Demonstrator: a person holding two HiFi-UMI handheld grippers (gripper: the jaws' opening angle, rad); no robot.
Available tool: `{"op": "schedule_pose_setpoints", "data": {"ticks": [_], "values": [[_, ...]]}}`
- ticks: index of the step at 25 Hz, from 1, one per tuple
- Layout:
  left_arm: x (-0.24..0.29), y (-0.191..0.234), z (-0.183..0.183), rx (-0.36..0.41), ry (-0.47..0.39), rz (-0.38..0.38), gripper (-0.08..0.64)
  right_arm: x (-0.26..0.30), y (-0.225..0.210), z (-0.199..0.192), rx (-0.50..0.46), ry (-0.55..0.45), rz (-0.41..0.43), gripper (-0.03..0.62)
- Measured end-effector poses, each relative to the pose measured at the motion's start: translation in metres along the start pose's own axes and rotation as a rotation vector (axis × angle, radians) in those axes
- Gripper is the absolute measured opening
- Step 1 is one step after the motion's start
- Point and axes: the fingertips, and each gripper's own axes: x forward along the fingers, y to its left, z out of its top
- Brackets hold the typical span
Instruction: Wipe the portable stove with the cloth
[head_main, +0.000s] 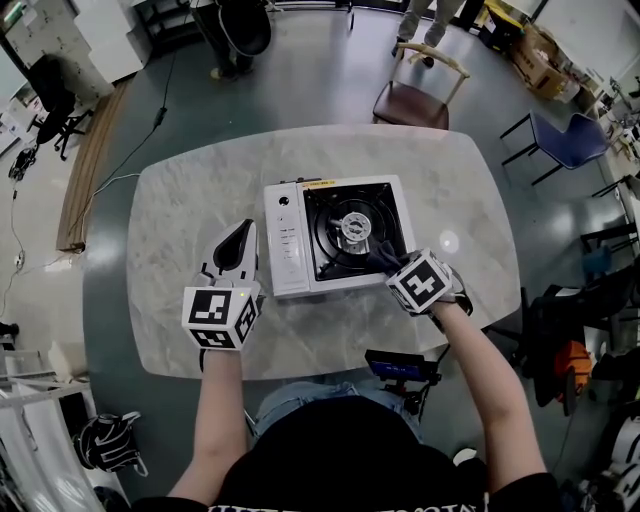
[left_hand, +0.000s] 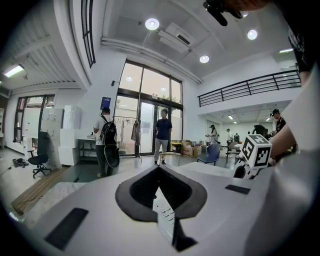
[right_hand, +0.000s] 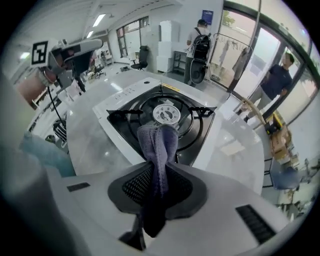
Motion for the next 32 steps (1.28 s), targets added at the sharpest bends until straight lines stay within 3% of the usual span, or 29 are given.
{"op": "schedule_pose_setpoints", "data": {"ticks": [7, 9, 17, 28, 32], "values": [[-0.001, 0.002, 0.002, 0.014, 0.005, 0.012, 0.011, -0.007, 0.010, -0.001, -0.129, 0.024, 0.009, 0.071], [0.000, 0.002, 0.004, 0.023, 0.006, 0.014, 0.012, -0.019, 0.008, 0.008, -0.155, -0.005, 0.046, 0.071], [-0.001, 0.002, 0.010, 0.046, 0.002, 0.036, 0.011, -0.094, -0.022, 0.051, -0.114, -0.179, 0.245, 0.071], [-0.008, 0.011, 0.005, 0.057, 0.041, 0.124, 0.011, -0.048, -0.033, 0.037, -0.138, -0.074, 0.420, 0.071], [-0.008, 0.010, 0.003, 0.059, 0.060, 0.140, 0.011, -0.025, -0.035, 0.028, -0.100, -0.035, 0.473, 0.071]]}}
